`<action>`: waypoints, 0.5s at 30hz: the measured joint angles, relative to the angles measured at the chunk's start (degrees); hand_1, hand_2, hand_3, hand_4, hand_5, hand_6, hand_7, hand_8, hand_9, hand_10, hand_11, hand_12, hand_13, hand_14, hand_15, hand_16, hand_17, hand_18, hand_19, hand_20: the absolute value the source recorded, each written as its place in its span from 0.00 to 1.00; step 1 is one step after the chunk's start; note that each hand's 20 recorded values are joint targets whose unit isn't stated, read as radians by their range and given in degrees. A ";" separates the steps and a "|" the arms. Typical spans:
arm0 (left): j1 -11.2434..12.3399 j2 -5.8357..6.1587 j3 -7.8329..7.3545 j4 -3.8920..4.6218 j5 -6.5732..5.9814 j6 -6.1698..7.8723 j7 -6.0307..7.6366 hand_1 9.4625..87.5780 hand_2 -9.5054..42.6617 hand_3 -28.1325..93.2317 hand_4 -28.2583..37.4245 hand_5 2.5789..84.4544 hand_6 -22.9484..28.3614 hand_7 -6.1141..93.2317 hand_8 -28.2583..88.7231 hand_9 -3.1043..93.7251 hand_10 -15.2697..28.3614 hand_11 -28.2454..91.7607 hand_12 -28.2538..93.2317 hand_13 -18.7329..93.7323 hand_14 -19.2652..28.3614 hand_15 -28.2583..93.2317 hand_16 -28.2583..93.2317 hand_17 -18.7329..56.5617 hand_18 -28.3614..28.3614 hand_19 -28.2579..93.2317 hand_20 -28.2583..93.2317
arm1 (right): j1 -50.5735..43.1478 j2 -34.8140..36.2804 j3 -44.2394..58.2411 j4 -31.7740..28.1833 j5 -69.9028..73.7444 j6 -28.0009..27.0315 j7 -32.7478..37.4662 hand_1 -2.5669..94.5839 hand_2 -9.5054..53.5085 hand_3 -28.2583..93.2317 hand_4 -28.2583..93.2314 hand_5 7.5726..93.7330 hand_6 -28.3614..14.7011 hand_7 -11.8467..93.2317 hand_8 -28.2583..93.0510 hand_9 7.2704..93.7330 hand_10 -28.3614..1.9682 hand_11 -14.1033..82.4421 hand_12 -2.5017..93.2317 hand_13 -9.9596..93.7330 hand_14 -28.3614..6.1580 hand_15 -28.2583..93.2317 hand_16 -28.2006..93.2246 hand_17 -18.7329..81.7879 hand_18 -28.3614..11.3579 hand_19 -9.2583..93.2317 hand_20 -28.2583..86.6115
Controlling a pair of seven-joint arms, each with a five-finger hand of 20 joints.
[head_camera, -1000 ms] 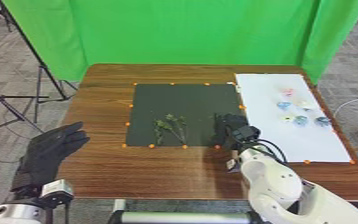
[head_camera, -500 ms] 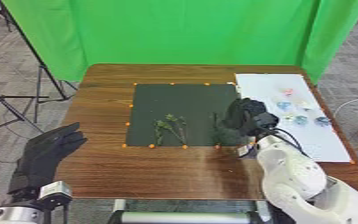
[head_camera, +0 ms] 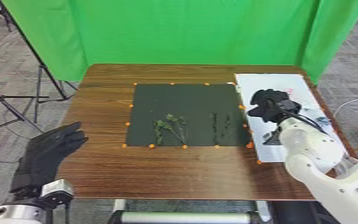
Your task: Arrange flowers
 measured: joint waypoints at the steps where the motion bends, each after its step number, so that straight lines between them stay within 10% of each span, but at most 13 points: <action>1: -0.27 -0.24 0.00 0.00 0.17 -0.08 -0.30 0.23 0.29 0.91 0.22 0.55 0.73 0.22 0.17 0.46 0.87 0.56 0.32 0.42 1.00 0.73 0.14 0.12 0.88 0.69 0.36 | -0.09 -0.01 0.21 0.18 -0.94 -0.27 0.52 0.34 0.07 0.94 0.02 0.52 0.56 0.35 0.11 0.50 0.50 0.36 0.20 0.55 0.41 0.81 0.38 0.38 0.16 0.80 0.34; 15: -1.46 -0.98 0.31 0.08 1.10 -1.02 -1.21 0.23 0.29 0.91 0.22 0.55 0.73 0.22 0.17 0.46 0.87 0.56 0.32 0.42 1.00 0.73 0.14 0.12 0.88 0.69 0.36 | -3.62 0.61 3.61 2.23 -3.80 -3.02 2.83 0.34 0.06 0.95 0.01 0.50 0.55 0.34 0.11 0.48 0.50 0.33 0.20 0.54 0.39 0.81 0.37 0.38 0.19 0.80 0.36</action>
